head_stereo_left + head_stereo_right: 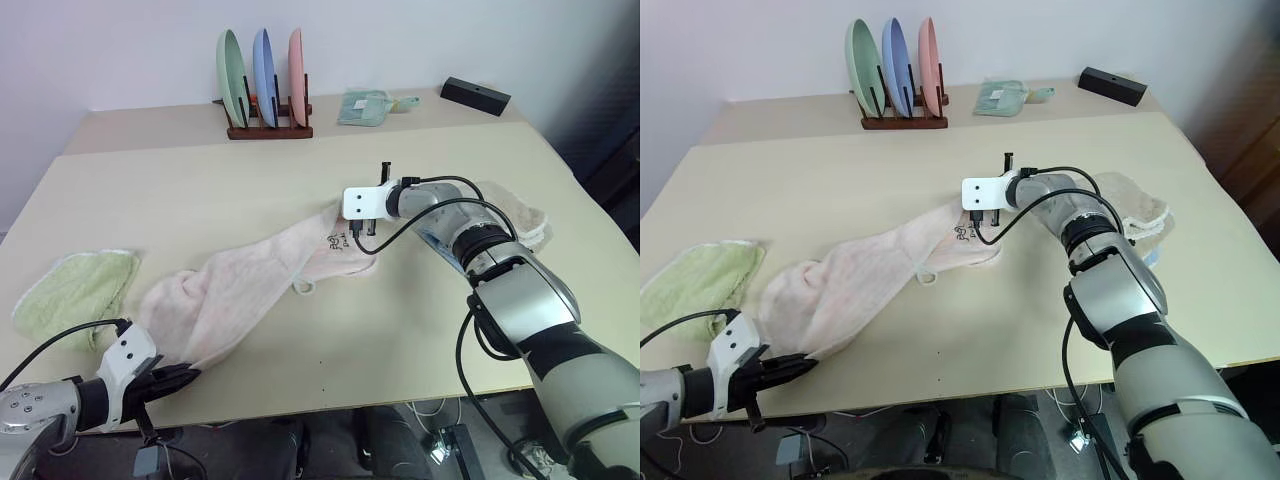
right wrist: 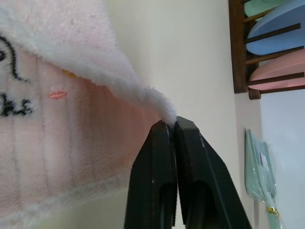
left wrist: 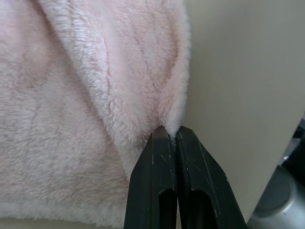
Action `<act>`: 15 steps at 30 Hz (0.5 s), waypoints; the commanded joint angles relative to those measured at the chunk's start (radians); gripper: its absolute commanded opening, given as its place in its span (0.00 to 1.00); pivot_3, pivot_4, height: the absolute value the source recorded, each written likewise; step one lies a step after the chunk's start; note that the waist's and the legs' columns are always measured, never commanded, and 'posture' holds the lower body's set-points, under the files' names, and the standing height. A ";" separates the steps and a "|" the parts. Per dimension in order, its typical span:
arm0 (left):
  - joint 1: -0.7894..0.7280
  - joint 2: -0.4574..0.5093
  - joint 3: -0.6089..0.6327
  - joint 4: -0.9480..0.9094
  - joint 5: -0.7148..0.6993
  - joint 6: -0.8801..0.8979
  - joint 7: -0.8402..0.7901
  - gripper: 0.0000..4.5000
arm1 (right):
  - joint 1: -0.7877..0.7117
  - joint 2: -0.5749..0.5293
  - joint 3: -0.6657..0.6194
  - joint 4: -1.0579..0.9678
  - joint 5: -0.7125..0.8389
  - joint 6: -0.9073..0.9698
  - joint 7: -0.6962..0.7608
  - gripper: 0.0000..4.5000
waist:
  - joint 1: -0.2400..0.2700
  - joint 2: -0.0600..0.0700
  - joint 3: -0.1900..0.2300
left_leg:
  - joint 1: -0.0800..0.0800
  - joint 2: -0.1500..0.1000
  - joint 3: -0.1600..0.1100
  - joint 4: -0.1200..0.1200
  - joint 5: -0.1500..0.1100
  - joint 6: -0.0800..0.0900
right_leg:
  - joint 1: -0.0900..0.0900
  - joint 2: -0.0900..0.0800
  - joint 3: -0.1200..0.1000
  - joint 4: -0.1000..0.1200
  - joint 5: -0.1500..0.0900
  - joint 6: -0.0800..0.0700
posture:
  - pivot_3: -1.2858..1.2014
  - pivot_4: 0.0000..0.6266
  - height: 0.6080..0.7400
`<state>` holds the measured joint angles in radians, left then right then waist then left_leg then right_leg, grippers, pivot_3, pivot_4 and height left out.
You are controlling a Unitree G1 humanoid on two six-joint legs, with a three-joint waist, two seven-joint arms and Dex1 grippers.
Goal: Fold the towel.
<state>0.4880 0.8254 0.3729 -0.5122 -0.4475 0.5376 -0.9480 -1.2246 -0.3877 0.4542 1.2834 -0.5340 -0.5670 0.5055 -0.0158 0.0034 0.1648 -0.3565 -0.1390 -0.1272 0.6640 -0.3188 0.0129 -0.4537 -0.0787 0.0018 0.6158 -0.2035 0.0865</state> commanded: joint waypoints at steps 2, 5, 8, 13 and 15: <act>-0.117 -0.048 0.103 0.025 -0.041 -0.045 0.072 0.00 | 0.047 -0.124 -0.078 -0.162 0.087 -0.056 0.085 0.01 | 0.008 0.000 0.000 | 0.000 0.000 0.000 0.000 0.000 0.000 | 0.000 0.000 0.000 0.000 0.000 0.000 | 0.52 0.24 0.98; -0.319 -0.067 0.134 0.115 -0.015 -0.092 0.180 0.00 | 0.079 -0.220 -0.144 -0.288 0.142 -0.025 0.111 0.01 | 0.006 0.000 0.000 | -0.001 0.000 -0.001 0.001 0.000 0.000 | 0.000 0.000 -0.001 0.000 0.000 0.000 | 0.52 0.24 0.98; -0.522 -0.056 0.096 0.242 0.044 -0.162 0.242 0.00 | 0.058 -0.273 -0.174 -0.330 0.140 0.013 0.082 0.01 | 0.004 0.000 0.000 | 0.000 0.000 -0.001 0.001 0.001 -0.002 | 0.000 0.000 -0.001 0.000 0.000 0.000 | 0.52 0.24 0.98; -1.008 -0.050 0.004 0.626 0.153 -0.287 0.371 0.00 | -0.081 -0.324 -0.201 -0.288 0.105 0.042 -0.021 0.01 | -0.005 -0.001 0.001 | -0.002 0.000 0.002 0.001 0.002 -0.003 | -0.005 -0.001 -0.001 0.003 0.001 0.000 | 0.52 0.24 0.98; -1.154 -0.043 -0.022 0.737 0.180 -0.349 0.380 0.00 | -0.125 -0.340 -0.219 -0.294 0.125 0.039 -0.022 0.01 | -0.007 -0.002 0.001 | -0.006 0.000 0.002 0.001 0.002 -0.003 | -0.009 -0.001 -0.001 0.003 0.001 0.000 | 0.52 0.24 0.98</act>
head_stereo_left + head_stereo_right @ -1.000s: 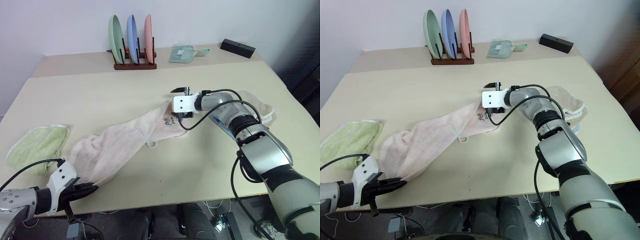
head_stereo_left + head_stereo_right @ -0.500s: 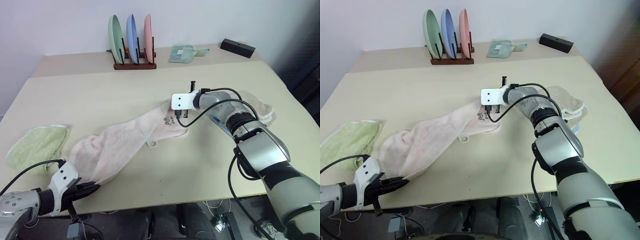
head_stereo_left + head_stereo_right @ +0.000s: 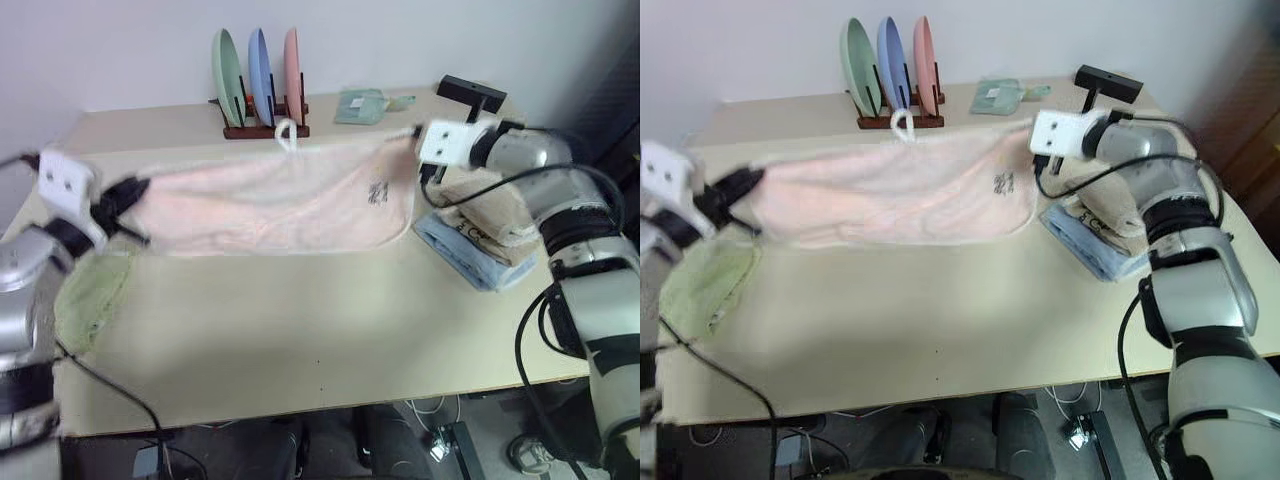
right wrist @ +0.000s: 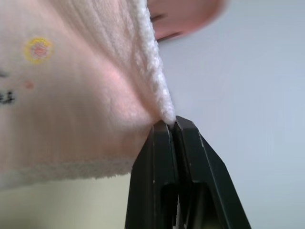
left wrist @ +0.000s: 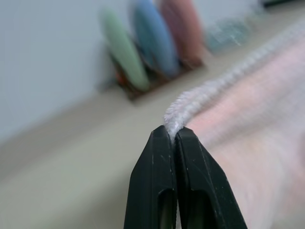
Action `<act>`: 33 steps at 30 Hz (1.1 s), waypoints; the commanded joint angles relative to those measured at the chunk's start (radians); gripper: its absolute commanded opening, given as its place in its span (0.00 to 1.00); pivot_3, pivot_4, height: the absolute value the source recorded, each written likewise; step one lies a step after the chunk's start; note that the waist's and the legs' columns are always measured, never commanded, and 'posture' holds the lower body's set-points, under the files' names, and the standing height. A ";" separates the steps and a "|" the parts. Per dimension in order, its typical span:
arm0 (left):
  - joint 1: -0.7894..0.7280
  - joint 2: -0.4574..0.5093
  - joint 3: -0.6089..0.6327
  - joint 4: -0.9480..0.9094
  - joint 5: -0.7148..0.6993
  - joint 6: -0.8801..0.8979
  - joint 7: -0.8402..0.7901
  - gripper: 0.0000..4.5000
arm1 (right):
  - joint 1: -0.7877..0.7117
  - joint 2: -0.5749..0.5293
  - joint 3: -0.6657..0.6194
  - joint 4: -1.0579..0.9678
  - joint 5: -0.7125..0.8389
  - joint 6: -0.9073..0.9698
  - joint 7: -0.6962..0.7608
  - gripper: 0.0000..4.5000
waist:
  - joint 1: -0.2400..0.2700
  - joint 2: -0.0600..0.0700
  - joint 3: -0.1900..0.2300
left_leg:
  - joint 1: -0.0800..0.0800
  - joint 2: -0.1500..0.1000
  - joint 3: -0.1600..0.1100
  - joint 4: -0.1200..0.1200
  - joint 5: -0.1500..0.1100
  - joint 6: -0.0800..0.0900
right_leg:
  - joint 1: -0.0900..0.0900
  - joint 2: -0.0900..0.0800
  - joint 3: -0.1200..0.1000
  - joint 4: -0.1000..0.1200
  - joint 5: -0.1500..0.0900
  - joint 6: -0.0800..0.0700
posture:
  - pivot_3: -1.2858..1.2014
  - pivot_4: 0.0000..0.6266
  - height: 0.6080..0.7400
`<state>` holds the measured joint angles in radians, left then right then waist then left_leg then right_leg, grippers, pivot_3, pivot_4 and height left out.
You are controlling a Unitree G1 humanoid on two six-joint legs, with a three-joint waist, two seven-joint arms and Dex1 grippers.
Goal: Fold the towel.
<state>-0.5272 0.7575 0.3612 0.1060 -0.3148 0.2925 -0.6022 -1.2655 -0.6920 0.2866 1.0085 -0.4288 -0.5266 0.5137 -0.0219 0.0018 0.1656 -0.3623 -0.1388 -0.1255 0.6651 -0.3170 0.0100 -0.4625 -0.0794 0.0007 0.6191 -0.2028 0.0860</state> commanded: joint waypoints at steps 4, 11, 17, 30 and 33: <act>-0.159 0.049 -0.013 0.137 0.034 -0.148 -0.034 0.00 | -0.059 -0.058 -0.102 -0.116 0.114 0.000 0.073 0.01 | -0.007 0.000 0.000 | -0.003 0.000 0.000 -0.001 0.000 0.001 | -0.002 0.000 0.000 -0.003 0.000 0.000 | 0.52 0.24 0.98; 0.276 0.085 0.125 -0.202 -0.186 0.020 -0.252 0.00 | 0.369 -0.151 -0.176 -0.687 0.461 0.274 0.475 0.01 | -0.022 0.000 0.000 | -0.011 0.000 -0.001 0.002 -0.002 0.003 | -0.007 0.000 -0.001 -0.002 0.000 0.001 | 0.52 0.24 0.98; 0.629 0.114 0.183 -0.422 -0.277 0.195 -0.339 0.00 | 0.796 -0.303 -0.251 -1.091 0.675 0.624 0.646 0.01 | 0.013 0.003 0.002 | -0.010 -0.001 -0.001 0.005 -0.002 0.004 | -0.006 -0.002 -0.001 -0.001 0.001 0.000 | 0.52 0.24 0.98; 0.975 0.147 0.250 -0.548 -0.311 0.323 -0.452 0.00 | 1.121 -0.489 -0.426 -1.307 0.821 0.889 0.772 0.01 | 0.037 0.003 0.002 | -0.003 0.000 0.000 0.014 -0.007 0.012 | 0.007 -0.002 -0.002 -0.001 0.001 0.000 | 0.52 0.24 0.98; 0.887 0.136 0.244 -0.524 -0.344 0.340 -0.409 0.00 | 1.042 -0.455 -0.404 -1.275 0.811 0.886 0.740 0.01 | 0.037 0.003 0.002 | -0.002 0.001 0.000 0.015 -0.008 0.012 | 0.008 -0.002 -0.002 -0.001 0.001 0.000 | 0.52 0.24 0.98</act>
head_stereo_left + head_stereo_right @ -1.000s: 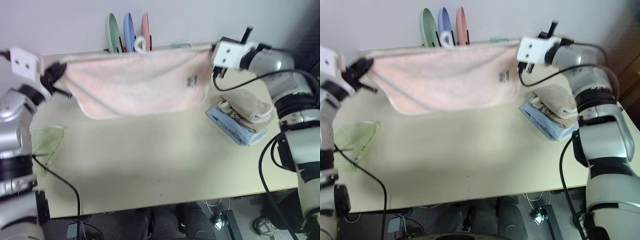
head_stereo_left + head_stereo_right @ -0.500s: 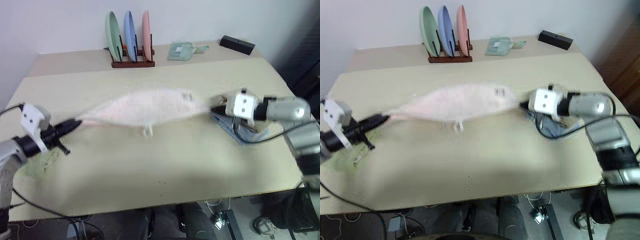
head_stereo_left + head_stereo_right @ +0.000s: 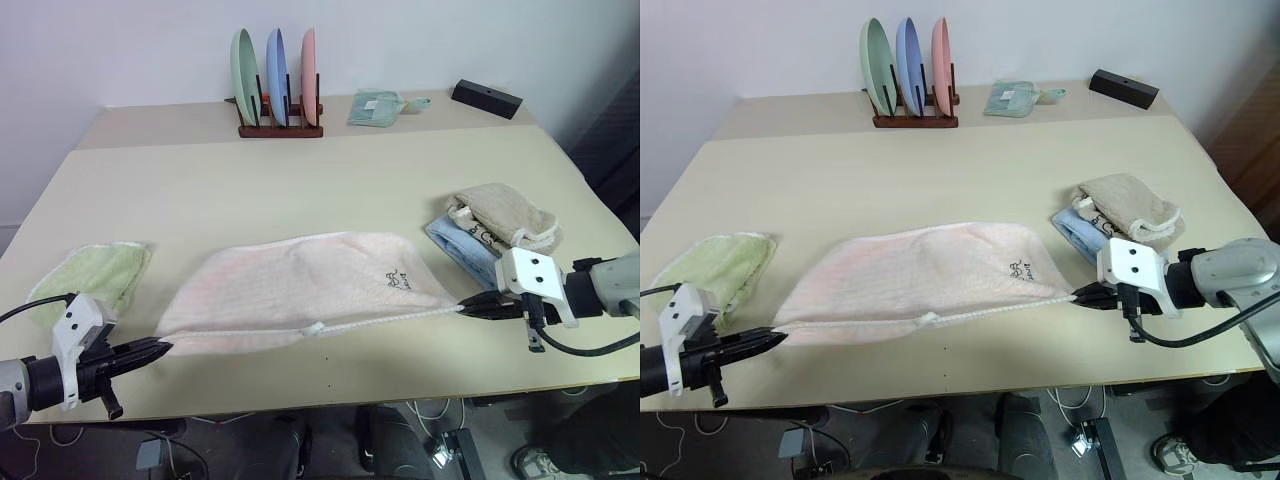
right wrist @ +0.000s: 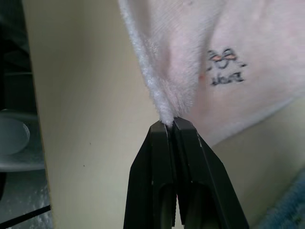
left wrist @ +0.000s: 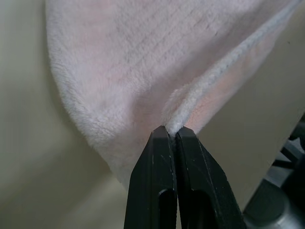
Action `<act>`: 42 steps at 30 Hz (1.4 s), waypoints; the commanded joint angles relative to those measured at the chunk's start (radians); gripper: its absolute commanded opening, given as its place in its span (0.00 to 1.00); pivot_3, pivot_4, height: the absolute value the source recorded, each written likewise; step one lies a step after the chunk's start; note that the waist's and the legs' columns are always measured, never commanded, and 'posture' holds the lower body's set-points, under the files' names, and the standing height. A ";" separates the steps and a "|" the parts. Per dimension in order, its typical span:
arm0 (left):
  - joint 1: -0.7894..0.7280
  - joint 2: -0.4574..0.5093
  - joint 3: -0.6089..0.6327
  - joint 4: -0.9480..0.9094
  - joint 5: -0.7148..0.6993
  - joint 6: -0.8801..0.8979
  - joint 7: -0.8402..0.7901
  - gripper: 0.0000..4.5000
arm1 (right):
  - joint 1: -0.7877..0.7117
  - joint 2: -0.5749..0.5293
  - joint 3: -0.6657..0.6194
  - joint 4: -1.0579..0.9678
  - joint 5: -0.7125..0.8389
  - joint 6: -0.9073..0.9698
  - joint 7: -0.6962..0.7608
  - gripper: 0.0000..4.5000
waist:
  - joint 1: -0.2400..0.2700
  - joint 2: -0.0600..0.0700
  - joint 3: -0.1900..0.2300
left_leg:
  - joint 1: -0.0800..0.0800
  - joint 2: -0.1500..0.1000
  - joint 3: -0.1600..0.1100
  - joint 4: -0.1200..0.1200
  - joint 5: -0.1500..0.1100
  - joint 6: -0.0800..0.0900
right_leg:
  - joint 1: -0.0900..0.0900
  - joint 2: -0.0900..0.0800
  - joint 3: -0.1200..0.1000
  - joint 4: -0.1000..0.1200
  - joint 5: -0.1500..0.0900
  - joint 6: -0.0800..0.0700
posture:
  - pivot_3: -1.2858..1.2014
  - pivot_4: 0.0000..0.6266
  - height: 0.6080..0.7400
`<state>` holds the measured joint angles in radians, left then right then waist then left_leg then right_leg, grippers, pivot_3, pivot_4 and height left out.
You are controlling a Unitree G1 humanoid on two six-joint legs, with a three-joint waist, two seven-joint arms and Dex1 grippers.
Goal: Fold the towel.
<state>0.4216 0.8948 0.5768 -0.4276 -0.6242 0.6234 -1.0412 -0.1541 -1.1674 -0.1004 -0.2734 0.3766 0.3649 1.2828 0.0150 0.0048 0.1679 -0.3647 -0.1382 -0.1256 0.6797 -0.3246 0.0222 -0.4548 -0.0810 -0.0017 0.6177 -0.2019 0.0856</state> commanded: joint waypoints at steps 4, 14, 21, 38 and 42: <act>-0.164 -0.008 -0.011 0.053 0.014 -0.048 0.066 0.00 | -0.150 0.057 0.013 0.077 -0.056 -0.069 -0.070 0.01 | 0.000 0.000 0.000 | 0.000 0.000 0.000 0.000 0.001 -0.004 | 0.000 0.000 0.000 -0.001 0.000 0.000 | 0.52 0.24 0.98; -0.964 -0.062 -0.220 0.589 0.356 -0.408 0.454 0.00 | -0.784 0.296 0.167 0.647 -0.442 -0.462 -0.455 0.01 | -0.003 -0.003 0.000 | -0.007 -0.001 0.001 0.003 0.003 -0.007 | -0.008 0.000 -0.001 0.001 0.003 0.002 | 0.52 0.24 0.98; -1.055 -0.053 -0.176 0.624 0.291 -0.472 0.404 0.00 | -0.891 0.321 0.139 0.701 -0.394 -0.530 -0.427 0.01 | -0.029 -0.002 0.000 | -0.010 -0.002 0.001 0.001 0.002 -0.005 | -0.014 -0.001 -0.002 -0.001 0.003 0.002 | 0.52 0.24 0.98; -0.128 0.009 -0.041 0.066 0.023 -0.110 0.012 0.00 | -0.090 0.001 0.021 0.071 -0.024 -0.008 0.047 0.01 | 0.010 -0.001 0.000 | -0.002 -0.001 0.002 0.004 -0.002 -0.002 | -0.004 -0.001 -0.002 -0.001 0.004 0.001 | 0.52 0.24 0.98; -0.032 0.025 -0.033 0.001 -0.007 -0.035 -0.026 0.00 | 0.016 -0.042 -0.041 0.033 0.003 0.017 0.084 0.01 | 0.015 -0.001 0.000 | -0.001 0.000 0.004 0.004 -0.002 -0.002 | -0.004 -0.001 -0.001 -0.001 0.004 0.001 | 0.52 0.24 0.98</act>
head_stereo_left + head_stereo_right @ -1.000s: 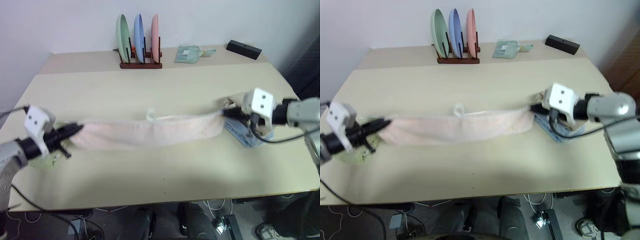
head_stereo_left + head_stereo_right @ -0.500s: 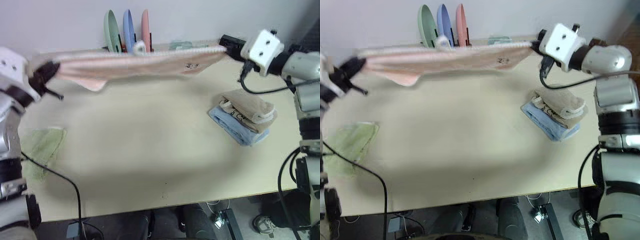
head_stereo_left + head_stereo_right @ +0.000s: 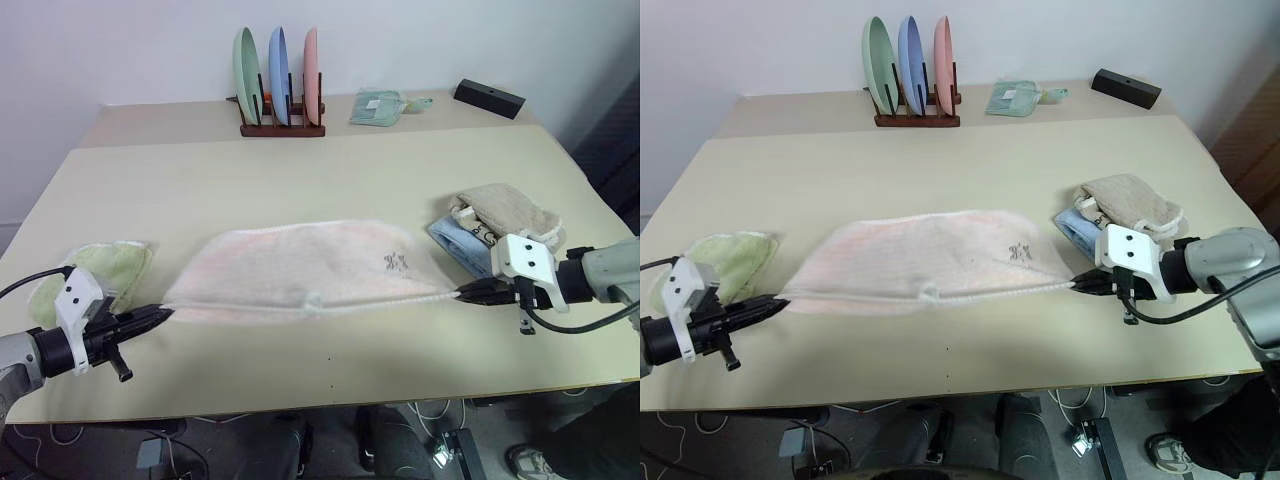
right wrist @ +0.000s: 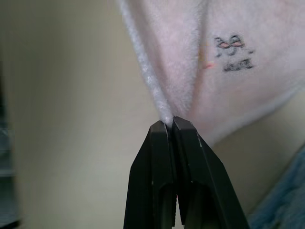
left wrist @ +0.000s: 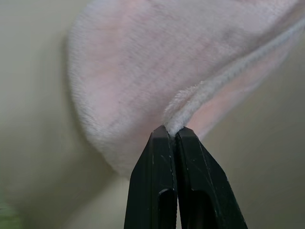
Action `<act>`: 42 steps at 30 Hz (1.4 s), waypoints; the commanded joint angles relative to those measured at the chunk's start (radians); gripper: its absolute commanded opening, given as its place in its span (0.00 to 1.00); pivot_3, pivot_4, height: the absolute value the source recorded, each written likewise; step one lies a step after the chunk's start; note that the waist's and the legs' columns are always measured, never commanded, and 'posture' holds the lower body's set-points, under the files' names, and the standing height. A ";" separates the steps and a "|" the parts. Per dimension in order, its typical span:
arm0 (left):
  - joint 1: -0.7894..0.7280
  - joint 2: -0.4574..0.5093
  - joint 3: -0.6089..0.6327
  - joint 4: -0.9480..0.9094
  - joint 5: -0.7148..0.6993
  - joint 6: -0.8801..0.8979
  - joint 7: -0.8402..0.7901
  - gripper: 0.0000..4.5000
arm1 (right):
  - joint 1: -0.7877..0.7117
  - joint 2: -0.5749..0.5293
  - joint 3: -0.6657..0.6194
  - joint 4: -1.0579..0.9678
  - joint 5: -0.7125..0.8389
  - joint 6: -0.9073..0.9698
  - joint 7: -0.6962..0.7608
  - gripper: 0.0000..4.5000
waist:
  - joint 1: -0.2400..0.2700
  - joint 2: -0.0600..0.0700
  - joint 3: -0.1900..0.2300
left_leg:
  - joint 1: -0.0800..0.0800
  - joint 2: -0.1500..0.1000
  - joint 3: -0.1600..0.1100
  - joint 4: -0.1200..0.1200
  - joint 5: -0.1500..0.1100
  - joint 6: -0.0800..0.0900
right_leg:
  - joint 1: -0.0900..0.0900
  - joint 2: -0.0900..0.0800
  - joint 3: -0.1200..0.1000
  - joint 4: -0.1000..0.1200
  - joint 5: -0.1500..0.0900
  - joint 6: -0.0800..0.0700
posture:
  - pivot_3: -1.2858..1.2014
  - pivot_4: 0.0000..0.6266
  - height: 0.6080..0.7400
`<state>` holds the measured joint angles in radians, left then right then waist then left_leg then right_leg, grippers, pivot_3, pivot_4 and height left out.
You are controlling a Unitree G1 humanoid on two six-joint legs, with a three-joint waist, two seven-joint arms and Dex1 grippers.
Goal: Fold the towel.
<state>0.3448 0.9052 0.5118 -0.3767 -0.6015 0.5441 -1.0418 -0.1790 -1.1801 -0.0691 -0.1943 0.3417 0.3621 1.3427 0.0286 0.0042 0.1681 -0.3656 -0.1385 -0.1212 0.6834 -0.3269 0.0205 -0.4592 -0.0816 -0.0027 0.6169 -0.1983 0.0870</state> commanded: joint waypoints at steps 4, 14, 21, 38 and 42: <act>0.094 0.024 0.038 -0.066 -0.018 0.067 -0.037 0.00 | 0.096 -0.040 -0.109 -0.072 0.048 0.032 0.033 0.01 | 0.004 0.000 0.000 | 0.000 0.001 0.002 0.000 0.000 0.001 | 0.000 0.000 0.000 0.000 0.000 0.000 | 0.52 0.24 0.98; -0.276 -0.059 -0.064 0.130 0.076 -0.048 0.145 0.00 | -0.245 0.113 0.053 0.213 -0.159 -0.161 -0.142 0.01 | 0.009 -0.001 0.000 | 0.002 0.001 0.004 0.000 0.000 0.000 | 0.001 0.001 0.001 -0.001 0.000 0.000 | 0.52 0.24 0.98; -0.450 -0.074 -0.201 0.329 0.189 -0.145 0.164 0.00 | -0.466 0.237 0.179 0.488 -0.309 -0.306 -0.205 0.01 | 0.004 -0.001 0.000 | 0.001 0.001 0.005 -0.001 -0.001 0.000 | -0.002 0.001 0.001 -0.001 0.000 0.000 | 0.52 0.24 0.98; -0.530 -0.119 -0.252 0.493 0.283 -0.197 0.244 0.14 | -0.625 0.382 0.234 0.774 -0.437 -0.500 -0.321 0.14 | -0.018 -0.001 0.000 | 0.001 0.001 0.005 -0.001 -0.001 0.000 | -0.003 0.001 0.001 0.001 0.000 0.000 | 0.52 0.24 0.98; -0.533 -0.122 -0.243 0.492 0.275 -0.195 0.252 0.54 | -0.606 0.356 0.200 0.712 -0.403 -0.456 -0.295 0.55 | -0.018 -0.001 0.000 | 0.001 0.001 0.005 -0.001 -0.001 0.000 | -0.003 0.001 0.001 0.001 0.000 0.000 | 0.52 0.24 0.98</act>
<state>-0.1753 0.7787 0.2359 0.1287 -0.3222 0.3601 -0.7989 -0.7784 -0.7955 0.1784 0.5802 -0.0914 -0.1068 1.0388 0.0102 0.0034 0.1680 -0.3646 -0.1372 -0.1162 0.6825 -0.3275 0.0202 -0.4622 -0.0805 -0.0018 0.6182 -0.1978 0.0868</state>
